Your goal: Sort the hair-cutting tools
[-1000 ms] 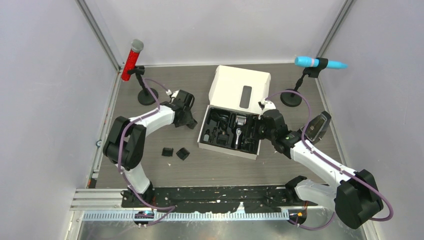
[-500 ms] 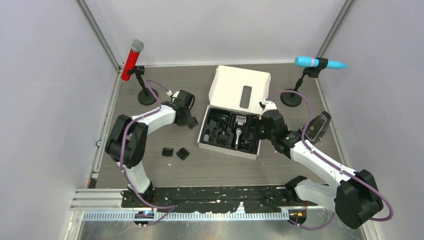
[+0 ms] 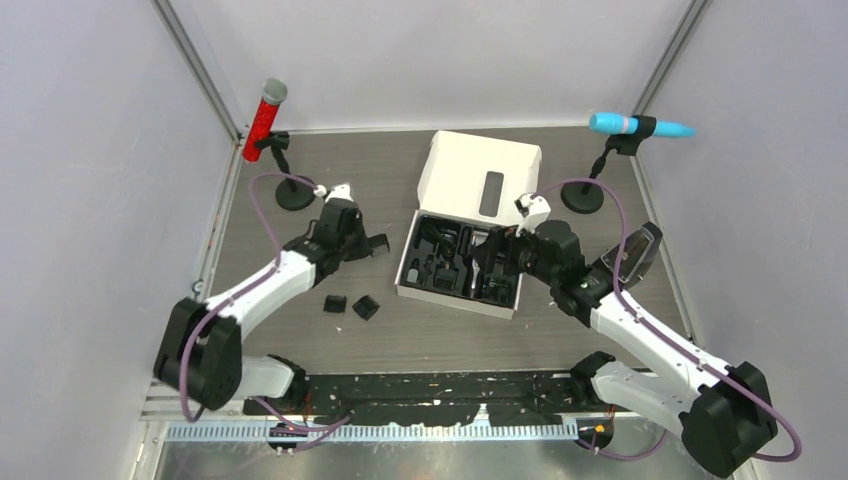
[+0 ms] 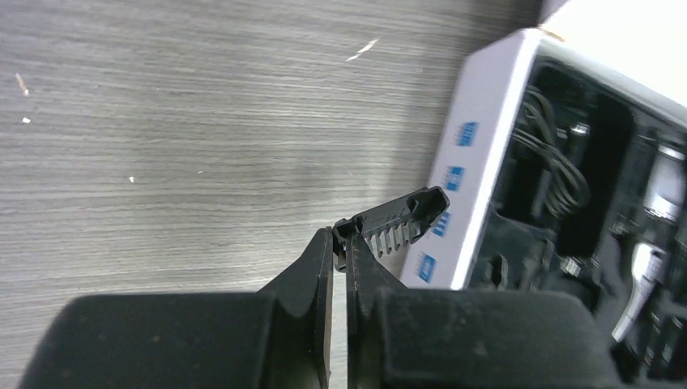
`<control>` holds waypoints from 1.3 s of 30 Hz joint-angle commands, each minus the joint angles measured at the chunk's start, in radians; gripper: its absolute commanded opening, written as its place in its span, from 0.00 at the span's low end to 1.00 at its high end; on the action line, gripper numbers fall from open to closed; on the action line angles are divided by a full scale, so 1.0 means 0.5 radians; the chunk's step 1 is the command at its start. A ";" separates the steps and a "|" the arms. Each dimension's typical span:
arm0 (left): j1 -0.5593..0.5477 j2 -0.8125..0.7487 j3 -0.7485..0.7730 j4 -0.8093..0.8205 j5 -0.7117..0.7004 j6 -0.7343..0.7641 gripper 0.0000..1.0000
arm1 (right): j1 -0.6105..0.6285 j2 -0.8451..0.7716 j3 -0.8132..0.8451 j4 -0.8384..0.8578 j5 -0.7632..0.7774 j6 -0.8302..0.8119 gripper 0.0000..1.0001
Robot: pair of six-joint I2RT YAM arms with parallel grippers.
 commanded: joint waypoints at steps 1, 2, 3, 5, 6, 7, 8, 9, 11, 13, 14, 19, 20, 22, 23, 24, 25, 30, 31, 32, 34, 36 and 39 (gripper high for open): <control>0.010 -0.391 -0.213 0.474 0.261 0.185 0.00 | 0.057 -0.094 -0.022 0.309 -0.258 -0.143 0.82; 0.010 -0.469 -0.260 0.568 0.332 0.206 0.00 | 0.062 -0.105 -0.026 0.375 -0.358 -0.154 0.82; 0.010 -0.535 -0.297 0.627 0.420 0.229 0.00 | 0.075 -0.127 -0.036 0.409 -0.448 -0.170 0.83; 0.010 -0.677 -0.353 0.717 0.569 0.283 0.00 | 0.099 -0.163 -0.051 0.501 -0.538 -0.201 0.83; 0.010 -0.740 -0.381 0.777 0.644 0.307 0.00 | 0.124 -0.175 -0.061 0.557 -0.559 -0.217 0.84; 0.007 -0.803 -0.408 0.832 0.706 0.323 0.00 | 0.137 -0.202 -0.064 0.576 -0.582 -0.257 0.84; 0.007 -0.857 -0.435 0.876 0.770 0.337 0.00 | 0.164 -0.214 -0.069 0.611 -0.586 -0.306 0.85; 0.005 -0.910 -0.446 0.924 0.849 0.360 0.00 | 0.175 -0.235 -0.070 0.626 -0.599 -0.327 0.85; 0.000 -0.990 -0.466 0.997 0.994 0.388 0.00 | 0.214 -0.260 -0.071 0.678 -0.623 -0.391 0.85; -0.006 -1.038 -0.468 1.068 1.153 0.408 0.00 | 0.250 -0.267 -0.069 0.753 -0.678 -0.440 0.83; -0.010 -1.050 -0.466 1.100 1.230 0.410 0.00 | 0.267 -0.264 -0.063 0.807 -0.704 -0.455 0.83; -0.045 -1.061 -0.470 1.266 1.509 0.391 0.00 | 0.307 -0.190 -0.008 0.940 -0.902 -0.465 0.80; -0.052 -1.061 -0.473 1.288 1.535 0.386 0.00 | 0.324 -0.169 0.013 0.944 -0.910 -0.479 0.80; -0.073 -1.056 -0.471 1.325 1.585 0.384 0.00 | 0.344 -0.145 0.034 0.953 -0.922 -0.507 0.79; -0.084 -1.052 -0.468 1.333 1.597 0.384 0.00 | 0.350 -0.140 0.036 0.968 -0.924 -0.516 0.79; -0.096 -1.045 -0.463 1.339 1.614 0.386 0.00 | 0.358 -0.127 0.041 0.980 -0.924 -0.532 0.79; -0.107 -1.039 -0.454 1.347 1.631 0.386 0.00 | 0.362 -0.123 0.042 1.004 -0.924 -0.537 0.78; -0.174 -0.997 -0.436 1.387 1.616 0.374 0.00 | 0.380 -0.072 0.060 1.082 -0.933 -0.548 0.76; -0.184 -0.991 -0.436 1.401 1.606 0.371 0.00 | 0.390 -0.065 0.063 1.105 -0.932 -0.548 0.76; -0.192 -0.979 -0.438 1.417 1.606 0.368 0.00 | 0.396 -0.062 0.062 1.117 -0.936 -0.547 0.76; -0.208 -0.951 -0.433 1.437 1.627 0.360 0.00 | 0.408 -0.048 0.058 1.161 -0.969 -0.544 0.76; -0.214 -0.923 -0.421 1.445 1.646 0.348 0.00 | 0.410 -0.022 0.068 1.190 -1.032 -0.533 0.76; -0.214 -0.905 -0.428 1.487 1.703 0.334 0.00 | 0.411 0.030 0.099 1.198 -1.179 -0.497 0.77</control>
